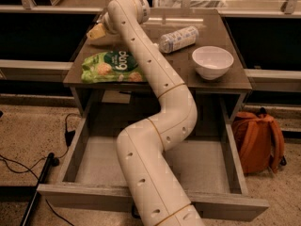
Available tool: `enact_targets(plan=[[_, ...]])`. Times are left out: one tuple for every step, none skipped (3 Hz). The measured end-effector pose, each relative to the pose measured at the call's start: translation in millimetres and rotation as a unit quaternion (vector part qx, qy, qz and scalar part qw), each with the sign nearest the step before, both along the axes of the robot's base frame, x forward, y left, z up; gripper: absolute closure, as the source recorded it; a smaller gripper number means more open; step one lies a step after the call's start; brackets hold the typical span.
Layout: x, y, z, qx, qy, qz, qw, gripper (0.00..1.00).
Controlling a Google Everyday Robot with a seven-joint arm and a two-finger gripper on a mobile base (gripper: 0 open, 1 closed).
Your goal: Place rxbar chocolate into top drawer
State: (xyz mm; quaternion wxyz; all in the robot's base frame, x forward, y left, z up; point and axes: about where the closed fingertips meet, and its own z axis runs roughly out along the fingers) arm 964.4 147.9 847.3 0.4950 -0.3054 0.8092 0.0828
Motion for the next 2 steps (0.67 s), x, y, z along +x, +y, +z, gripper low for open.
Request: enact_targets(plan=[[0.0, 0.0, 0.0, 0.0, 0.0, 0.0, 1.0, 0.0], [2.2, -3.3, 4.4, 0.003, -0.012, -0.005, 0.9999, 0.0]])
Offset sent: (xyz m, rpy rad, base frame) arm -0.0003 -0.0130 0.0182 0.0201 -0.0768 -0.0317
